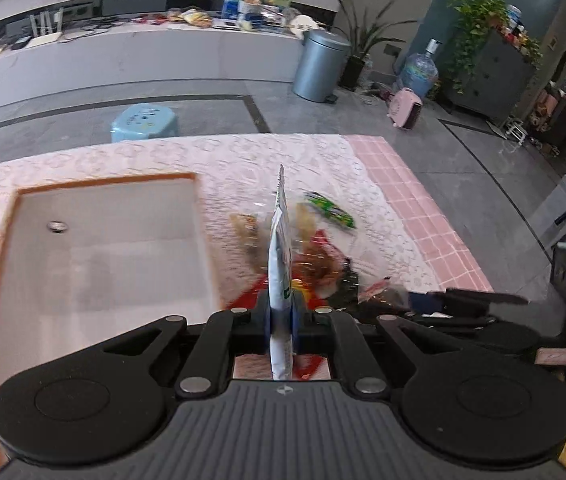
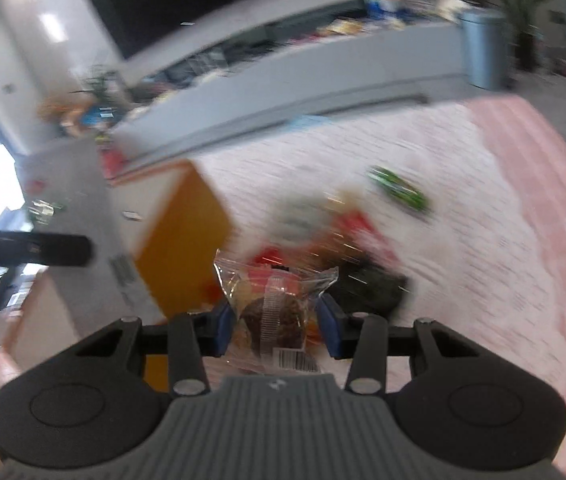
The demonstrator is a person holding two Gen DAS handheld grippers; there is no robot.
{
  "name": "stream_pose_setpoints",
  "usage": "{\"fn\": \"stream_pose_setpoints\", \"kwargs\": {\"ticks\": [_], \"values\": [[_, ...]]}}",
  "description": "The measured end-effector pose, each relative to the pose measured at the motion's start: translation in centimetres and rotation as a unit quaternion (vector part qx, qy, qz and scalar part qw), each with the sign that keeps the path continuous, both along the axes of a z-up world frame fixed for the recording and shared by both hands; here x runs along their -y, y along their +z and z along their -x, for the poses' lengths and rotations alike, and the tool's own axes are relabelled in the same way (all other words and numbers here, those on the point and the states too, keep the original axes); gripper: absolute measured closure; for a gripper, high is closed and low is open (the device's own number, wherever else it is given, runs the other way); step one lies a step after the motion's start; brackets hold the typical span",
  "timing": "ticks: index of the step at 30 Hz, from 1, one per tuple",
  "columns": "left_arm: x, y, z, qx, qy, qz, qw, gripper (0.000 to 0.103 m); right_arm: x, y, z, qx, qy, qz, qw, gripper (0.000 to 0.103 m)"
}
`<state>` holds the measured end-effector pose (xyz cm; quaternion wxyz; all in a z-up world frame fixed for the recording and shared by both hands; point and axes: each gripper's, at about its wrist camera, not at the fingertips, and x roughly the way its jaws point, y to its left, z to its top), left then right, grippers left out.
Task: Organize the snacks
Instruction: 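Carry both items over the box and open both tools to release them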
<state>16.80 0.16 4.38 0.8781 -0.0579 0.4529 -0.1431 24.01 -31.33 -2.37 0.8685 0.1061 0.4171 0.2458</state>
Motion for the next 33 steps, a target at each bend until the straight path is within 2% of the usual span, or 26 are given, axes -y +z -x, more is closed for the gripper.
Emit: {"fn": "stream_pose_setpoints", "kwargs": {"ticks": [4,7,11,17,26,33], "values": [[-3.3,1.4,0.1,-0.003,0.014,-0.014,0.9998,0.094,-4.0,2.6,-0.7,0.017,0.070,-0.027,0.997,0.061],[-5.0,0.9,-0.4,-0.028,0.018,-0.031,0.9990,0.094,-7.3,3.8,-1.2,0.025,0.118,-0.027,0.992,0.061],[-6.8,-1.3,-1.4,-0.067,0.023,-0.066,0.9953,0.094,-12.2,4.1,-1.5,0.029,0.185,0.002,0.982,0.061],[-9.7,-4.6,-2.5,-0.128,0.020,-0.098,0.9867,0.094,-18.4,2.2,-2.7,-0.006,0.249,0.065,0.966,0.061],[-11.4,-8.1,-2.9,-0.194,-0.013,-0.133,0.9719,0.094,-24.6,-1.2,-3.5,-0.052,0.301,0.144,0.941,0.061],[-11.9,-9.4,-2.8,-0.202,-0.016,-0.156,0.9668,0.093,-26.5,-3.4,-4.1,-0.078,0.292,0.183,0.936,0.061]]}}
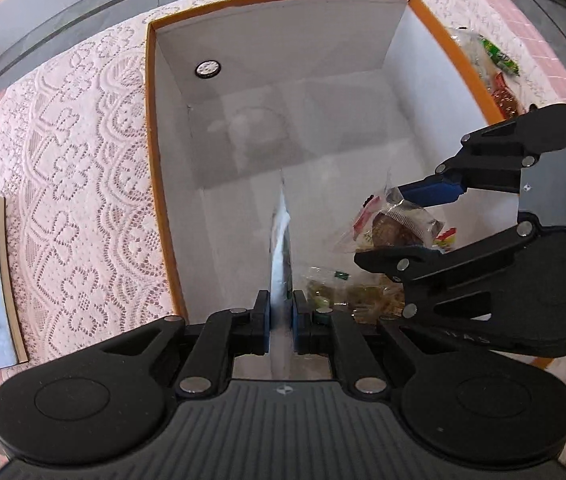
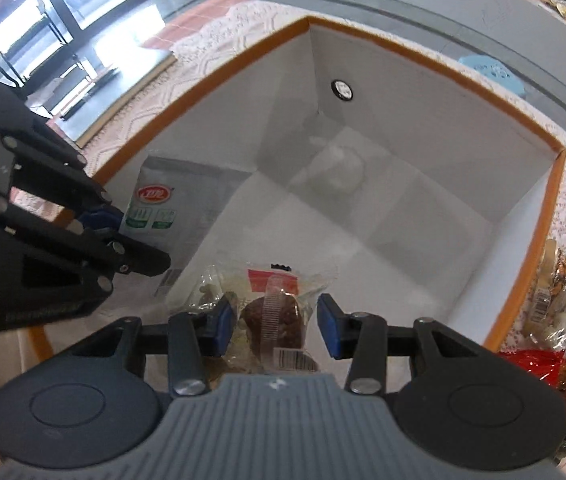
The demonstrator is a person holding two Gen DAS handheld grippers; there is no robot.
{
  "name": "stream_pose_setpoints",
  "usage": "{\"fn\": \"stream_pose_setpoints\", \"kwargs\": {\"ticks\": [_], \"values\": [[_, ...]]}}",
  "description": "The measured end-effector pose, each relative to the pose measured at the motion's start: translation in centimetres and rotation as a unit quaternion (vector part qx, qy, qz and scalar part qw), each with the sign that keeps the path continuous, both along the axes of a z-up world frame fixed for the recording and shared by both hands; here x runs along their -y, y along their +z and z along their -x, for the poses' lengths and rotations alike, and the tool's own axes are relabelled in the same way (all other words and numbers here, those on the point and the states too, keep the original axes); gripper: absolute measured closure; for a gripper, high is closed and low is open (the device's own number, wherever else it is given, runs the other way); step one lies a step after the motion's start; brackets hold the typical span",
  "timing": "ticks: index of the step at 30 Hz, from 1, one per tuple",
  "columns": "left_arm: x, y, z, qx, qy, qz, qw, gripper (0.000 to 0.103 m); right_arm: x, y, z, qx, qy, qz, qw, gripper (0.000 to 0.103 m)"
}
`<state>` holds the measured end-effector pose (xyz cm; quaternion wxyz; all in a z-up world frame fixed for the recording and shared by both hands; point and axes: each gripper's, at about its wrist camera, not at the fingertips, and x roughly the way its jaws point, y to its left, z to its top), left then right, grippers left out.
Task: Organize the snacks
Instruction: 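Carry both items over the box and open both tools to release them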
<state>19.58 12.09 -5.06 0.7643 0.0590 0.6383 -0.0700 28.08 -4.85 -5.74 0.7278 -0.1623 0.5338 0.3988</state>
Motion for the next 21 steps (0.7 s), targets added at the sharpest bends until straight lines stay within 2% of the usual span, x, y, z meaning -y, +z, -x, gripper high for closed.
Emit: {"fn": "stream_pose_setpoints", "kwargs": {"ticks": [5,10,15,17,21], "values": [[-0.4,0.0,0.0,0.005,0.010,-0.004,0.9999,0.092,-1.0,-0.8,0.0,-0.005,-0.004,0.011,1.000,0.060],[-0.6,0.4,0.4,0.017,0.015,-0.004,0.9997,0.084,-1.7,-1.2,-0.2,-0.003,-0.009,0.014,1.000,0.060],[-0.8,1.5,1.1,0.038,0.021,-0.005,0.9991,0.078,-1.6,-0.8,0.3,0.004,-0.013,0.014,1.000,0.058],[-0.9,1.9,1.3,0.044,0.023,-0.005,0.9988,0.077,-1.5,-0.5,0.5,0.009,-0.015,0.014,1.000,0.054],[-0.7,3.1,2.0,0.054,0.023,-0.005,0.9983,0.075,-1.4,0.0,0.8,0.013,-0.019,0.013,1.000,0.052]]}}
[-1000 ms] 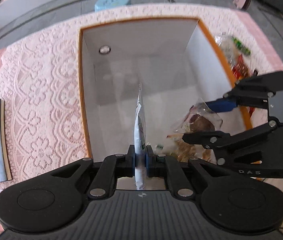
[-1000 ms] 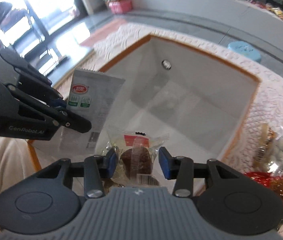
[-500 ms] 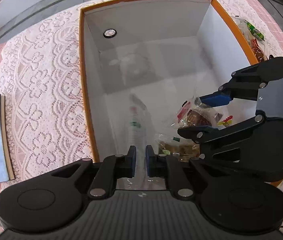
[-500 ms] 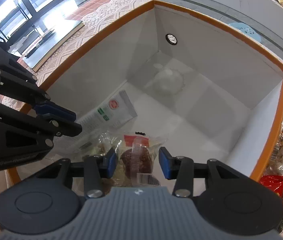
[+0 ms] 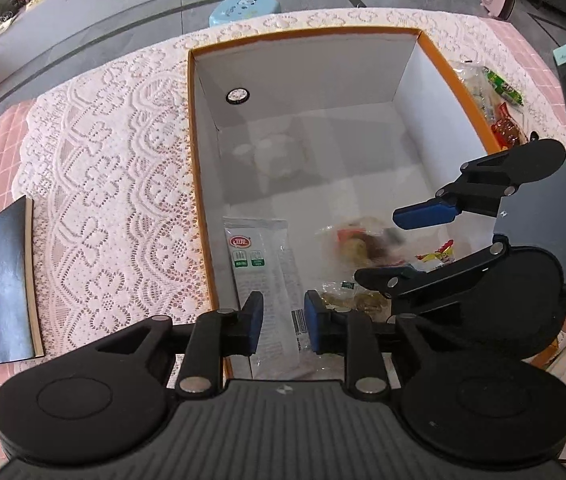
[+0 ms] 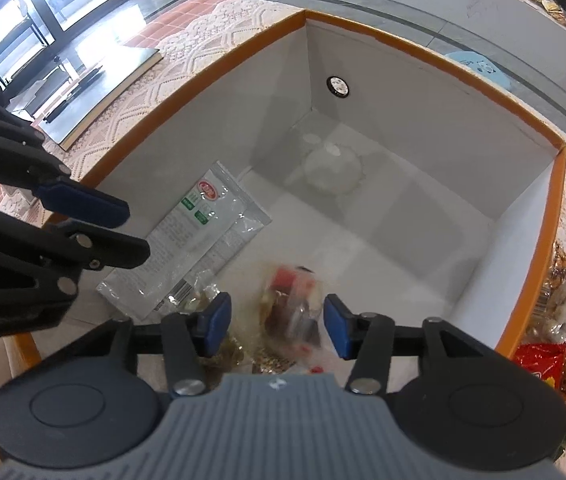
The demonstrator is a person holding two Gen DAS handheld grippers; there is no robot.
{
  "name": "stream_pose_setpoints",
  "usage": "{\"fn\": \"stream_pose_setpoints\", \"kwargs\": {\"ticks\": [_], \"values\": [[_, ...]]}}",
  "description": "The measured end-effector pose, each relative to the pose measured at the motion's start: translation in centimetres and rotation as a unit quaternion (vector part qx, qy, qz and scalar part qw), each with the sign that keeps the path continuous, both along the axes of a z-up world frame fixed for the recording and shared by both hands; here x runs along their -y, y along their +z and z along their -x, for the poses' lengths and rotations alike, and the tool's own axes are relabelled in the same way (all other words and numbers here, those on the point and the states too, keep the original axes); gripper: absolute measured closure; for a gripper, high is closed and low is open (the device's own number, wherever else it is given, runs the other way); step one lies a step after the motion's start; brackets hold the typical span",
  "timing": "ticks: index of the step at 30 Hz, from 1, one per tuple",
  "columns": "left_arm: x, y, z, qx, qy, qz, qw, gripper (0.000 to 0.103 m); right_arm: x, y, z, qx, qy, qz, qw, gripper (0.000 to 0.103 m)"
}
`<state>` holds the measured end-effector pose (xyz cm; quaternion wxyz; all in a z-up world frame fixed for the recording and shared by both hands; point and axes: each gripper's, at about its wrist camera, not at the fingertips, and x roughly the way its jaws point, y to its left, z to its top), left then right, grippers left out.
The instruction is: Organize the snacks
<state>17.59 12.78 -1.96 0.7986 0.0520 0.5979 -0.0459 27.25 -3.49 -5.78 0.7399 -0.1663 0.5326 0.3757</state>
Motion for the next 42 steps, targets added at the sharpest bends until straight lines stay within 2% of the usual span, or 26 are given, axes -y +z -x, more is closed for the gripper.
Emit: {"fn": "stream_pose_setpoints", "kwargs": {"ticks": [3,7,11,15,21,26,29,33,36,42], "values": [[0.1,0.7,0.5,0.009,0.000,0.002,1.0000,0.074,0.1,0.4,0.3,0.002,-0.002,-0.003,1.000,0.043],[0.2,1.1,1.0,0.019,-0.001,0.008,0.9998,0.074,0.5,1.3,0.7,0.010,-0.010,-0.010,1.000,0.042],[0.6,1.9,1.9,0.035,-0.003,0.030,0.9989,0.074,1.3,2.5,1.4,0.019,-0.022,-0.019,0.999,0.038],[1.5,3.0,3.1,0.063,-0.003,0.046,0.9969,0.073,2.8,4.2,2.5,0.040,-0.042,-0.032,0.998,0.037],[3.5,4.8,5.4,0.129,-0.011,0.054,0.9901,0.073,6.8,6.7,5.3,0.090,-0.096,-0.063,0.989,0.034],[6.2,6.4,7.0,0.176,-0.037,0.070,0.9812,0.073,10.9,7.7,8.4,0.141,-0.150,-0.080,0.975,0.034],[8.0,6.8,7.8,0.195,-0.044,0.091,0.9757,0.073,13.7,8.2,10.3,0.173,-0.189,-0.093,0.962,0.034],[10.9,6.5,8.6,0.205,-0.059,0.115,0.9703,0.073,17.5,8.1,12.8,0.209,-0.236,-0.115,0.942,0.034],[13.1,5.8,9.1,0.207,-0.065,0.126,0.9680,0.073,20.4,7.6,14.4,0.231,-0.268,-0.108,0.929,0.034],[16.6,3.9,9.8,0.202,-0.072,0.134,0.9675,0.068,25.4,6.1,16.5,0.232,-0.320,-0.102,0.913,0.034]]}}
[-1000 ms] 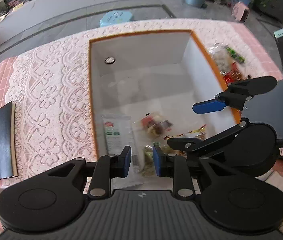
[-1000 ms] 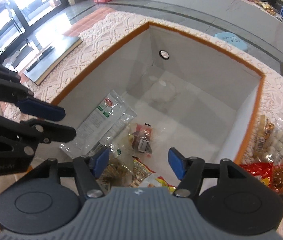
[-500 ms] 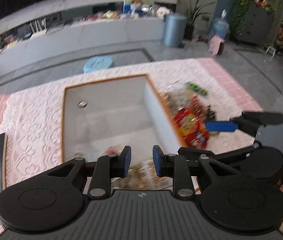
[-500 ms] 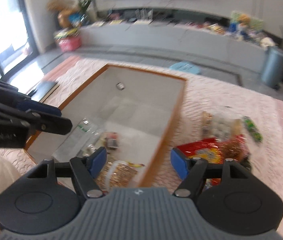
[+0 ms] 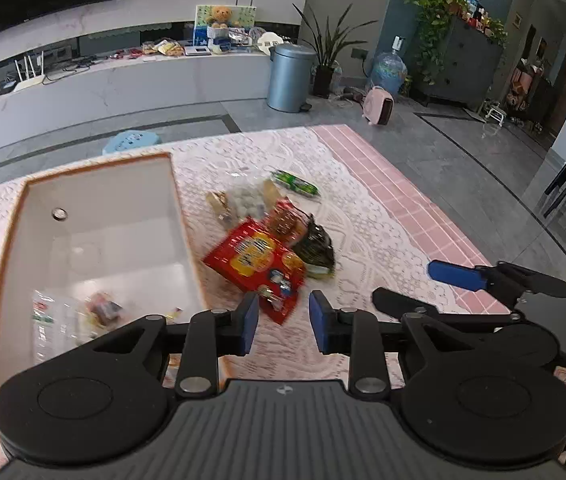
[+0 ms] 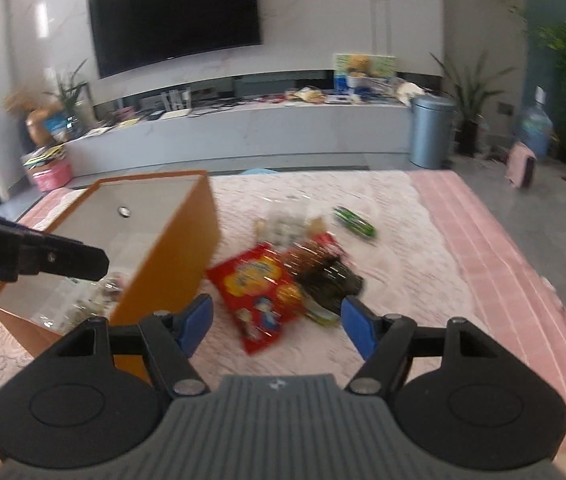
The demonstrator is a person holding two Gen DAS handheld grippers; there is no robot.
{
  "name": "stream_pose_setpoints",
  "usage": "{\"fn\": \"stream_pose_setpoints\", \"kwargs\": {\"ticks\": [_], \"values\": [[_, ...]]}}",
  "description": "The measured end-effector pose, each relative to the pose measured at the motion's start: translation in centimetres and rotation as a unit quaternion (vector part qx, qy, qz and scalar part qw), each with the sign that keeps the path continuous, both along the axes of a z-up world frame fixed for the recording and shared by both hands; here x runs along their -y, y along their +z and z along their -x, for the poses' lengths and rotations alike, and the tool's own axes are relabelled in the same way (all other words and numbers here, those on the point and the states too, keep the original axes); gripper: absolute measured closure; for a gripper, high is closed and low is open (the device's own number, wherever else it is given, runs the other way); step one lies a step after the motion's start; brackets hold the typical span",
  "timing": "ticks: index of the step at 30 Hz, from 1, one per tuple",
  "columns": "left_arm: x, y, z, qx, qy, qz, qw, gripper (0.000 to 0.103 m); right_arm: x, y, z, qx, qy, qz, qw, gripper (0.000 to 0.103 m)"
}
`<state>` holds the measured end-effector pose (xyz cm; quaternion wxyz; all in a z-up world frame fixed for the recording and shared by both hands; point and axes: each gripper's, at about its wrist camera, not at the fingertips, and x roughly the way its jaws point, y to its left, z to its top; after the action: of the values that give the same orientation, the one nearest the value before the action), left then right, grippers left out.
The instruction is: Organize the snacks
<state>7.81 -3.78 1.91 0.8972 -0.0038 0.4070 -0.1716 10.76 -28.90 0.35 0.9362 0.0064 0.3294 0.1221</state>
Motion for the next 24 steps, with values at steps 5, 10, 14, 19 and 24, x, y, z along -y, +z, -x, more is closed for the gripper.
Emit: {"fn": "stream_pose_setpoints", "kwargs": {"ticks": [5,10,14,19,24], "values": [[2.2,-1.7,0.7,-0.006,0.005,0.010,0.9999,0.059,2.7,-0.7,1.2,-0.006,-0.028,0.016,0.999,0.033],[4.1,-3.7,1.0,-0.024,0.017,0.017,0.9994,0.051,4.8,-1.3,2.2,-0.013,-0.047,0.021,0.999,0.025],[5.0,-4.9,0.6,-0.029,0.038,0.028,0.9985,0.038,5.9,-2.1,2.4,-0.017,-0.057,0.023,0.998,0.024],[5.6,-5.7,-0.3,-0.039,0.061,0.024,0.9971,0.026,7.3,-2.4,1.8,-0.020,-0.069,0.003,0.997,0.020],[6.3,-6.3,-1.4,-0.036,0.086,0.007,0.9956,0.018,8.7,-2.7,0.3,-0.030,-0.094,-0.023,0.995,0.018]]}}
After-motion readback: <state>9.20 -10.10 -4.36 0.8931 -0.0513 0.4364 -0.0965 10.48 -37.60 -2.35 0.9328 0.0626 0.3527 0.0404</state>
